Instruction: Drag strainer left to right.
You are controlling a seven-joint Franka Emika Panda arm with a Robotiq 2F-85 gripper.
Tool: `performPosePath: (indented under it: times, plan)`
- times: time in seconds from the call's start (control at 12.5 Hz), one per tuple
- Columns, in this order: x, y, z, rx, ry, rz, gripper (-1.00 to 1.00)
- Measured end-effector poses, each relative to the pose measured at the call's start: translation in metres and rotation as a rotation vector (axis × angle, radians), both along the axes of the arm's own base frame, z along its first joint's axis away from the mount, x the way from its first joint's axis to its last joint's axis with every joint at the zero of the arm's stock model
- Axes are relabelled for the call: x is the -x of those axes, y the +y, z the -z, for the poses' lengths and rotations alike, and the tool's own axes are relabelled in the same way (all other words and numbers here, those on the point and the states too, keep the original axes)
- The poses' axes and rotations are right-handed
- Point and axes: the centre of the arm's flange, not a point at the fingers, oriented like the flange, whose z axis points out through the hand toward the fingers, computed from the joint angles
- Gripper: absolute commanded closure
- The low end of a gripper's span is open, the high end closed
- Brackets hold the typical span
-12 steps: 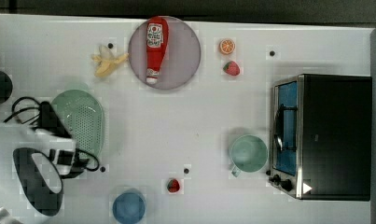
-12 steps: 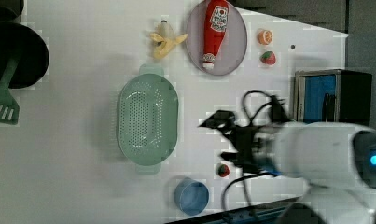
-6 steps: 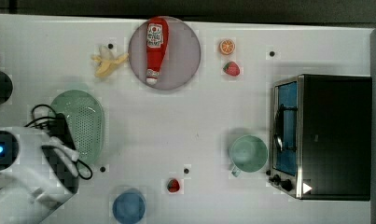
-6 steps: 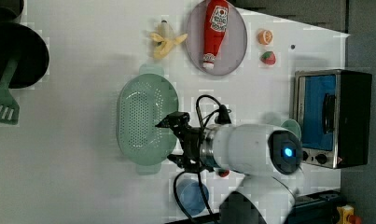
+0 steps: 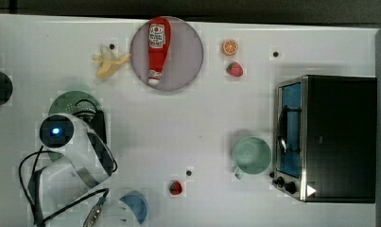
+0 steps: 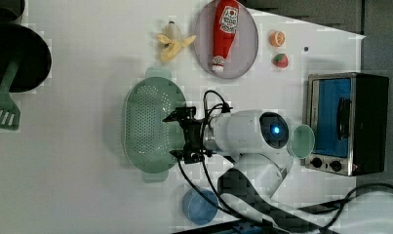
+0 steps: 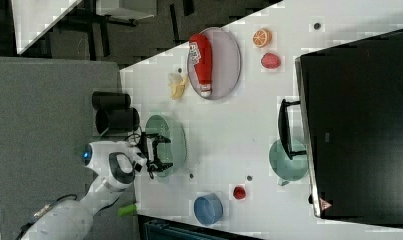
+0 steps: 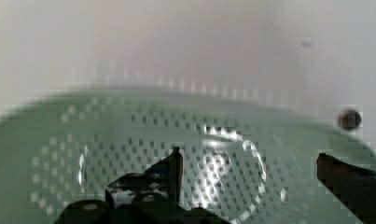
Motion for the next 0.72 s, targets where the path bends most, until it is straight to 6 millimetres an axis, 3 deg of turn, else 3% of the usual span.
performPosePath:
  times: [0.32,0.72]
  plan:
    - [-0.007,-0.017,0.035,0.03,-0.021,0.031,-1.0]
    - [-0.012,-0.039,0.041,0.066,-0.023,0.061,-1.0]
